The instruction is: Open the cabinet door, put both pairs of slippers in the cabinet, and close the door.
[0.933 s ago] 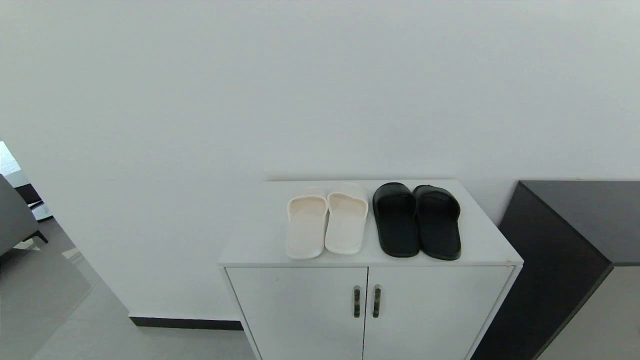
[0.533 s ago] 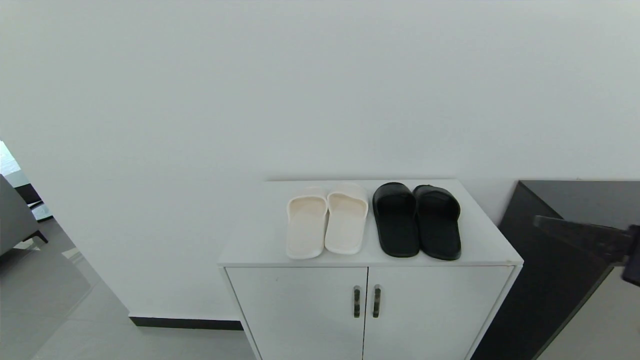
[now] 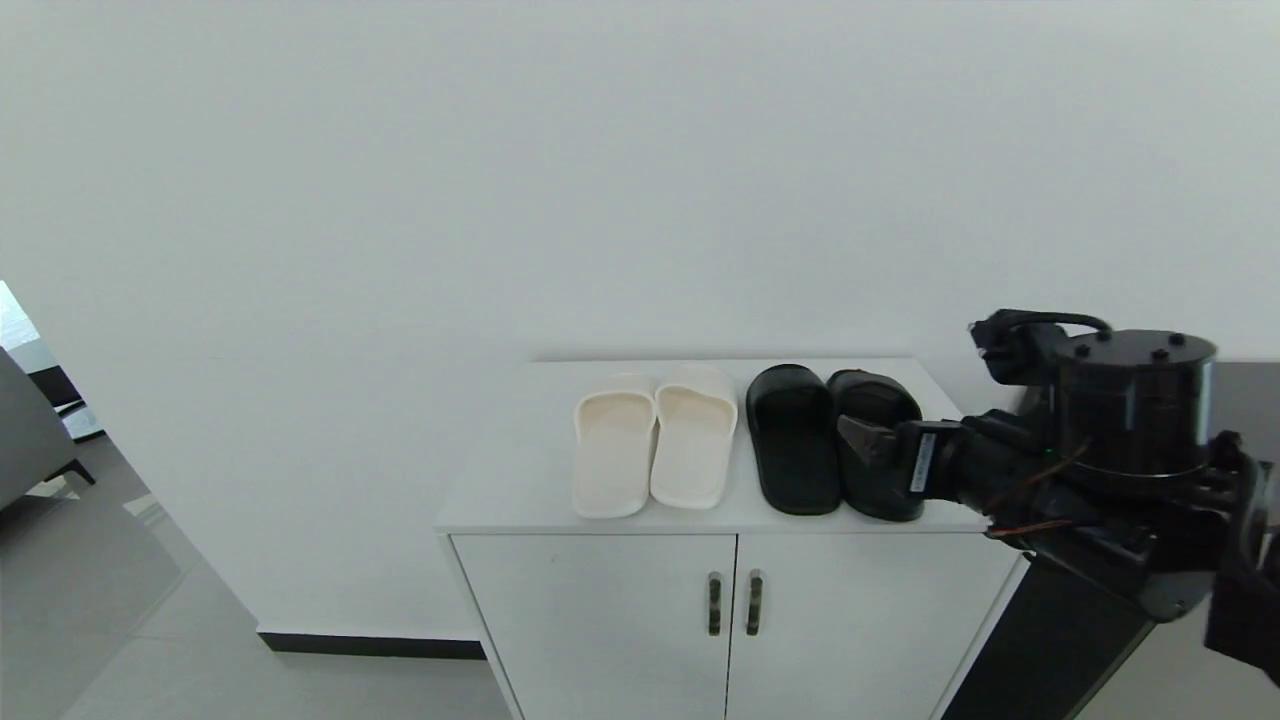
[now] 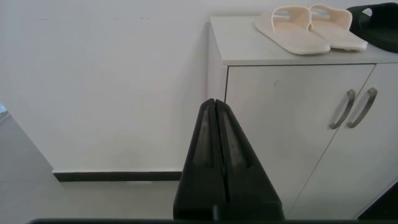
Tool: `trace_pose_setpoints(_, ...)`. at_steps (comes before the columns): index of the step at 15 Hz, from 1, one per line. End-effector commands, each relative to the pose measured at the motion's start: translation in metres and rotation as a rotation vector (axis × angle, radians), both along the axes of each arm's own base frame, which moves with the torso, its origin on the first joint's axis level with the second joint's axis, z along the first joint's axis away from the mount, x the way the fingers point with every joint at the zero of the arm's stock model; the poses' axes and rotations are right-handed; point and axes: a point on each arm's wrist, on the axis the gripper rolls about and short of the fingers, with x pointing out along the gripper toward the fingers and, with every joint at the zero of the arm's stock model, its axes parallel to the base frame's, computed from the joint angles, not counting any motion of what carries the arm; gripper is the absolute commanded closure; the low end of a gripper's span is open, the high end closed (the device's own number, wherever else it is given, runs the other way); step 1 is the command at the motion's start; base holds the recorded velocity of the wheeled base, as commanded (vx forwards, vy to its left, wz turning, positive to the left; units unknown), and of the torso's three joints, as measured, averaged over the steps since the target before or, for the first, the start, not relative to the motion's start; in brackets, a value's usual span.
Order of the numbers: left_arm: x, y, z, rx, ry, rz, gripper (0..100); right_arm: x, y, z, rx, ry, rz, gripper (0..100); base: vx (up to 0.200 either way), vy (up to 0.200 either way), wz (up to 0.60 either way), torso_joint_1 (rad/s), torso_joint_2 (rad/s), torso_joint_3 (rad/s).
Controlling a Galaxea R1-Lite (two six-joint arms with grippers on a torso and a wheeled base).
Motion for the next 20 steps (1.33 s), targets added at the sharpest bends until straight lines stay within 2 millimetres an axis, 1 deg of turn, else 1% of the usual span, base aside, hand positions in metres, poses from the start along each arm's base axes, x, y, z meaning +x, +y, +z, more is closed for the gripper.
trace_pose_setpoints(1, 0.0, 0.0, 0.0, 0.0, 0.001, 0.001, 100, 0.037, 0.021, -0.037, -0.091, 0.035, -0.03, 0, 0.0, 0.0, 0.0, 0.0, 0.0, 0.0)
trace_pose_setpoints(2, 0.0, 0.0, 0.0, 0.0, 0.001, 0.001, 100, 0.042, 0.023, -0.039, -0.093, 0.033, -0.035, 0, 0.0, 0.0, 0.0, 0.0, 0.0, 0.0)
trace_pose_setpoints(3, 0.0, 0.0, 0.0, -0.002, 0.001, 0.001, 100, 0.058, 0.028, -0.043, -0.092, 0.029, -0.053, 0, 0.0, 0.0, 0.0, 0.0, 0.0, 0.0)
trace_pose_setpoints(4, 0.0, 0.0, 0.0, -0.002, 0.001, 0.001, 100, 0.07, 0.03, -0.045, -0.088, 0.022, -0.065, 0, 0.0, 0.0, 0.0, 0.0, 0.0, 0.0)
trace_pose_setpoints(5, 0.0, 0.0, 0.0, -0.002, 0.001, 0.001, 100, 0.075, 0.032, -0.045, -0.084, 0.017, -0.069, 0, 0.0, 0.0, 0.0, 0.0, 0.0, 0.0)
trace_pose_setpoints(6, 0.0, 0.0, 0.0, -0.002, 0.001, 0.002, 100, 0.087, 0.037, -0.046, -0.086, 0.006, -0.074, 0, 0.0, 0.0, 0.0, 0.0, 0.0, 0.0)
trace_pose_setpoints(7, 0.0, 0.0, 0.0, -0.003, 0.001, 0.002, 100, 0.093, 0.039, -0.049, -0.095, 0.005, -0.078, 0, 0.0, 0.0, 0.0, 0.0, 0.0, 0.0)
trace_pose_setpoints(11, 0.0, 0.0, 0.0, -0.009, 0.0, 0.002, 100, 0.11, 0.038, -0.056, -0.104, 0.012, -0.098, 0, 0.0, 0.0, 0.0, 0.0, 0.0, 0.0)
trace_pose_setpoints(14, 0.0, 0.0, 0.0, -0.009, 0.0, 0.002, 100, 0.127, 0.034, -0.07, -0.133, 0.027, -0.123, 0, 0.0, 0.0, 0.0, 0.0, 0.0, 0.0)
trace_pose_setpoints(15, 0.0, 0.0, 0.0, -0.009, 0.0, 0.002, 100, 0.13, 0.032, -0.072, -0.144, 0.028, -0.128, 0, 0.0, 0.0, 0.0, 0.0, 0.0, 0.0)
trace_pose_setpoints(18, 0.0, 0.0, 0.0, -0.016, 0.0, 0.004, 100, 0.142, 0.03, -0.068, -0.148, 0.001, -0.141, 0, 0.0, 0.0, 0.0, 0.0, 0.0, 0.0)
trace_pose_setpoints(19, 0.0, 0.0, 0.0, -0.016, 0.0, 0.002, 100, 0.144, 0.031, -0.067, -0.154, -0.005, -0.137, 0, 0.0, 0.0, 0.0, 0.0, 0.0, 0.0)
trace_pose_setpoints(20, 0.0, 0.0, 0.0, -0.016, 0.0, 0.002, 100, 0.151, 0.034, -0.067, -0.151, -0.017, -0.137, 0, 0.0, 0.0, 0.0, 0.0, 0.0, 0.0)
